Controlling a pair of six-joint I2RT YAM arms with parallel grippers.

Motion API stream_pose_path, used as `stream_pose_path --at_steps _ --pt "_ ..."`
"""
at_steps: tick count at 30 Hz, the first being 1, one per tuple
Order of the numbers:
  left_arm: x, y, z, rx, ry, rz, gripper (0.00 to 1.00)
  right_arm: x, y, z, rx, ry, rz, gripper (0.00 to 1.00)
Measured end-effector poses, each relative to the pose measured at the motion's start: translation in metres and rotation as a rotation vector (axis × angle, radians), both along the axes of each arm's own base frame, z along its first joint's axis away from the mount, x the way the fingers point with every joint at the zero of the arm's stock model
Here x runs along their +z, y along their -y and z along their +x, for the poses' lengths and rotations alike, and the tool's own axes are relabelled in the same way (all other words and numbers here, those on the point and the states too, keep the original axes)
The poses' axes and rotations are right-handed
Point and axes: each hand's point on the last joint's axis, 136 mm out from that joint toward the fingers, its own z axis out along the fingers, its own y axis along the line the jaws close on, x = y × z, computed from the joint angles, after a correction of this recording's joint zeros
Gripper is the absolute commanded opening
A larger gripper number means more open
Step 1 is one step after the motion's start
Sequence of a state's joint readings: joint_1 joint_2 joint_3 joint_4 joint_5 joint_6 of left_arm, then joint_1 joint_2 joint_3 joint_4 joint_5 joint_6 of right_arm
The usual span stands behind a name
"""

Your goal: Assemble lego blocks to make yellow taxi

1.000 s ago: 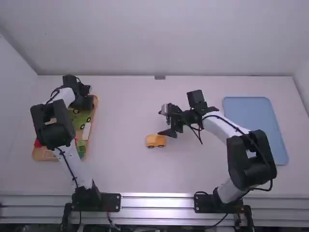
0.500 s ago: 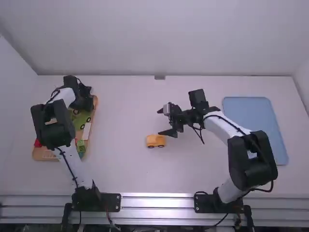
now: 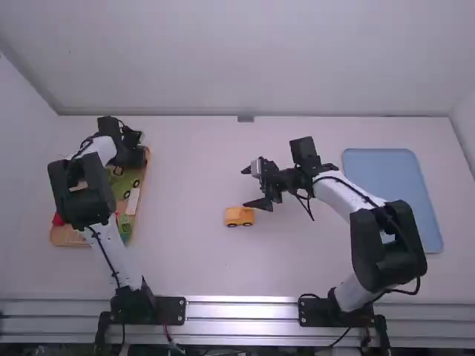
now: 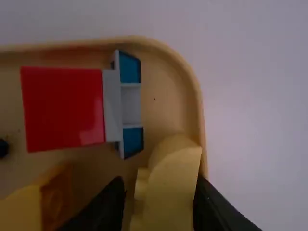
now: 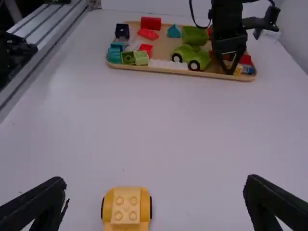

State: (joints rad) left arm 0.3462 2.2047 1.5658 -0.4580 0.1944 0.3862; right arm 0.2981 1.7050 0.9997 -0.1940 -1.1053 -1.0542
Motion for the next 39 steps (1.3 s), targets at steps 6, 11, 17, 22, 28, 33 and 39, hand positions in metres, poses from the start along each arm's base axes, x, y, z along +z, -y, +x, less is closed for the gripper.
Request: stream_pose_path --at_steps 6,11,17,22,28,33,39 --pt "-0.005 -0.001 -0.005 0.006 -0.021 0.015 0.29 0.000 0.000 0.000 0.001 0.001 0.000 0.99" --pt "-0.006 -0.001 -0.005 0.005 -0.019 0.016 0.29 0.000 0.000 0.000 0.000 0.000 0.000 0.99" --pt "-0.009 -0.003 0.002 0.005 0.023 0.030 0.17 0.000 0.000 -0.001 0.002 -0.003 0.002 0.99" --pt "-0.007 -0.004 0.005 0.005 0.041 0.037 0.10 0.001 0.000 0.000 0.003 -0.002 0.004 0.99" --pt "-0.007 -0.002 0.001 0.004 0.021 0.030 0.09 0.010 -0.004 0.002 0.019 0.029 0.049 0.99" --pt "-0.003 0.001 -0.008 0.004 -0.009 0.019 0.07 0.019 -0.007 0.011 0.001 0.047 0.079 0.99" --pt "0.045 0.001 -0.009 0.004 0.066 0.046 0.06 0.029 -0.010 0.022 -0.038 0.040 0.103 0.99"
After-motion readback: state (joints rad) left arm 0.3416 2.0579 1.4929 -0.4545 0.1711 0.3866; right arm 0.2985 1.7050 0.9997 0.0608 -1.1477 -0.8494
